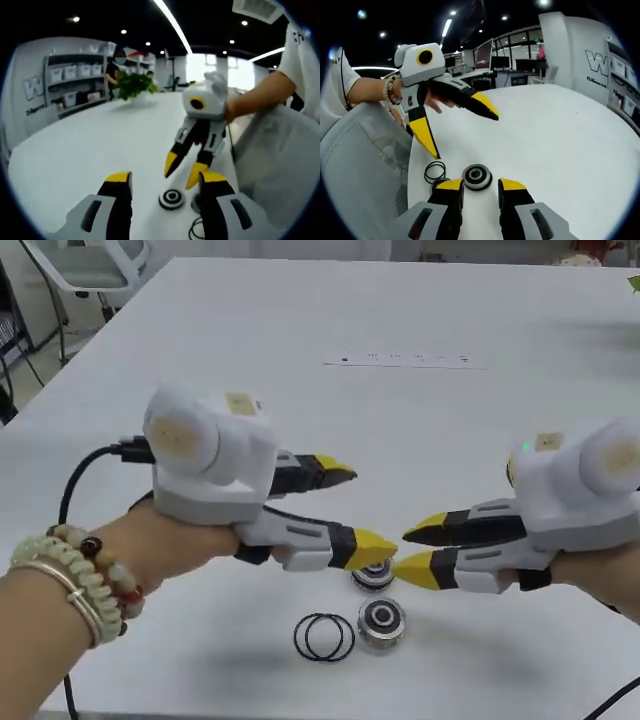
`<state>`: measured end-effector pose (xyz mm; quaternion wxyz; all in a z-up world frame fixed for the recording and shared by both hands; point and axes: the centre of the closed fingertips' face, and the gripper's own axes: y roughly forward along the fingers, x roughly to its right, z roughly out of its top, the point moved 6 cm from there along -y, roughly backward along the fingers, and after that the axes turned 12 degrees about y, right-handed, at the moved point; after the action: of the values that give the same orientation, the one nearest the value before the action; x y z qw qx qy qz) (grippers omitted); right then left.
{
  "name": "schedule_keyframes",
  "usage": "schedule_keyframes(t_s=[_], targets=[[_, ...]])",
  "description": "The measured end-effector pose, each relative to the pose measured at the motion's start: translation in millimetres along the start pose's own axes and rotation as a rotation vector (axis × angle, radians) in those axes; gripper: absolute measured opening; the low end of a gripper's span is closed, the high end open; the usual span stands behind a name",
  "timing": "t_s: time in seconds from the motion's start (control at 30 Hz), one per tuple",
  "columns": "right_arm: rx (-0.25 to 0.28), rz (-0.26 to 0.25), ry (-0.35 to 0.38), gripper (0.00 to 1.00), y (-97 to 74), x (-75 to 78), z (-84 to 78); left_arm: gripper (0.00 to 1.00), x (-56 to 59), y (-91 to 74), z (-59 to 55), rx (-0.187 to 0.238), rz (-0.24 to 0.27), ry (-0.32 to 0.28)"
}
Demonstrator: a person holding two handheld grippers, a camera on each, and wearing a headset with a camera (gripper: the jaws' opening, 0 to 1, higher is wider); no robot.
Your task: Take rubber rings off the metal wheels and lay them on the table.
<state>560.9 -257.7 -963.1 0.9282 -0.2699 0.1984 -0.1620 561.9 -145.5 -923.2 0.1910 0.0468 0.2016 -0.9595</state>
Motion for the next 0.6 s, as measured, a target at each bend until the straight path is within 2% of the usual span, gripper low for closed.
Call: schedule_keyframes(t_s=[0.13,0.2,0.27,0.37,0.43,0.47,0.6], targets=[[-0.027,0.003,-0.003,0.24,3.6,1.4,-6.4,0.44,0.2,7.3,-12.3,-0.018,0.02,-0.025],[-0.03,-0.003,-0.003,0.24,3.5,2.2,-6.4,0.41,2.2,9.6,-16.9,-0.054,0.007,-0.01],[-0.029,-0.003,0.005,0.25,3.9,2.0,-6.6,0.39,3.1,12.1,-20.2,-0.064,0.013,0.0],[-0.032,-0.006,0.006,0.24,4.5,1.3,-7.8,0.32,10.7,17.1,-25.5,-0.094,-0.019,0.002],[-0.032,-0.007,0.014,0.24,5.1,1.8,-8.8,0.27,15.2,19.7,-30.8,-0.136,-0.038,0.032],[-0.033,-0.007,0.019,0.24,5.4,2.0,-9.2,0.26,15.5,21.3,-33.0,-0.148,-0.016,0.035],[-0.043,-0.004,0.017,0.23,6.1,0.3,-10.9,0.22,16.4,24.8,-36.1,-0.16,-0.006,0.02]])
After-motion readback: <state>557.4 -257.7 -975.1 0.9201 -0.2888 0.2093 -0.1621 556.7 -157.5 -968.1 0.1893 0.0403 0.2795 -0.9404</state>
